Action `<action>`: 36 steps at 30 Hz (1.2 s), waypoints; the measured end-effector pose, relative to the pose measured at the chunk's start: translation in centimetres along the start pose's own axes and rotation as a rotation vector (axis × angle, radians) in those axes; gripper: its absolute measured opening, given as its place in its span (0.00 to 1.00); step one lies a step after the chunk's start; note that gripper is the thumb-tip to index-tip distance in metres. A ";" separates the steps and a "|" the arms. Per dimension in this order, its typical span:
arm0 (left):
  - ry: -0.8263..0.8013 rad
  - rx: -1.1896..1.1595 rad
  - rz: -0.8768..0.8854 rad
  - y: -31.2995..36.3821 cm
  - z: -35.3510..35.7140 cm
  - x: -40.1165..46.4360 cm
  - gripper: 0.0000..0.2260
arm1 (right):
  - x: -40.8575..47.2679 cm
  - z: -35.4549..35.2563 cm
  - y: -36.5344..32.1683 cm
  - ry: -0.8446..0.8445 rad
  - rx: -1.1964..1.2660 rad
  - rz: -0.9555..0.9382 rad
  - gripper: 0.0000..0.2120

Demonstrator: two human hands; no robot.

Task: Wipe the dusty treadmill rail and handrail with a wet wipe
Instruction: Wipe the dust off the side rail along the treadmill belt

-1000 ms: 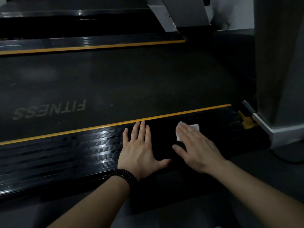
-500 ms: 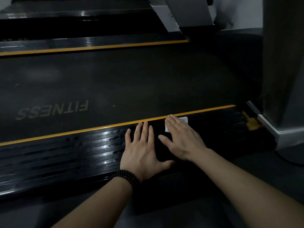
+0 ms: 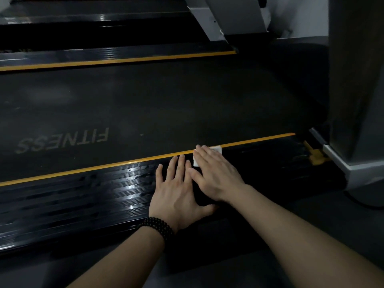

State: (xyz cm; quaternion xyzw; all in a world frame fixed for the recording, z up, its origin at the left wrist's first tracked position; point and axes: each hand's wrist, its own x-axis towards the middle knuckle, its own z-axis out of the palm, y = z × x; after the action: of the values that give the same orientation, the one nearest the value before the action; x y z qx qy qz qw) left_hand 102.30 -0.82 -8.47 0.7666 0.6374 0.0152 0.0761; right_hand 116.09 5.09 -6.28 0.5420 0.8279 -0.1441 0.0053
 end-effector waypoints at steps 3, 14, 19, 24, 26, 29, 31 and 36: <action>-0.002 0.024 -0.003 0.0 0.0 -0.1 0.57 | -0.7 -0.3 1.9 0.014 -0.026 0.053 0.33; -0.019 0.030 -0.010 0.0 -0.2 -0.1 0.58 | -4.1 -0.6 5.3 0.031 -0.067 0.106 0.35; -0.029 0.028 -0.003 0.0 -0.3 -0.1 0.58 | -2.4 -1.1 5.2 0.052 -0.027 0.180 0.36; -0.027 0.027 -0.008 0.0 -0.4 -0.1 0.59 | -5.7 -0.8 6.3 0.006 -0.091 0.041 0.36; -0.031 0.029 -0.003 0.1 -0.5 -0.1 0.59 | -4.4 -1.5 7.2 -0.004 -0.079 0.115 0.37; -0.027 0.024 -0.010 0.1 -0.4 -0.1 0.59 | -1.9 -1.6 6.5 0.003 -0.031 0.151 0.37; -0.025 0.029 -0.008 0.0 -0.4 -0.2 0.58 | -2.3 -1.1 5.6 0.000 -0.040 0.088 0.37; -0.014 0.027 -0.010 0.1 -0.4 -0.1 0.58 | -4.9 -1.6 6.3 -0.043 -0.073 -0.003 0.37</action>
State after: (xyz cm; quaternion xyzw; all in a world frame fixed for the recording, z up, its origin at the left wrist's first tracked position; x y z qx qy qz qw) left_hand 102.35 -0.95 -8.05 0.7646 0.6407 0.0008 0.0705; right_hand 124.05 3.42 -5.43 0.5369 0.8332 -0.1253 0.0429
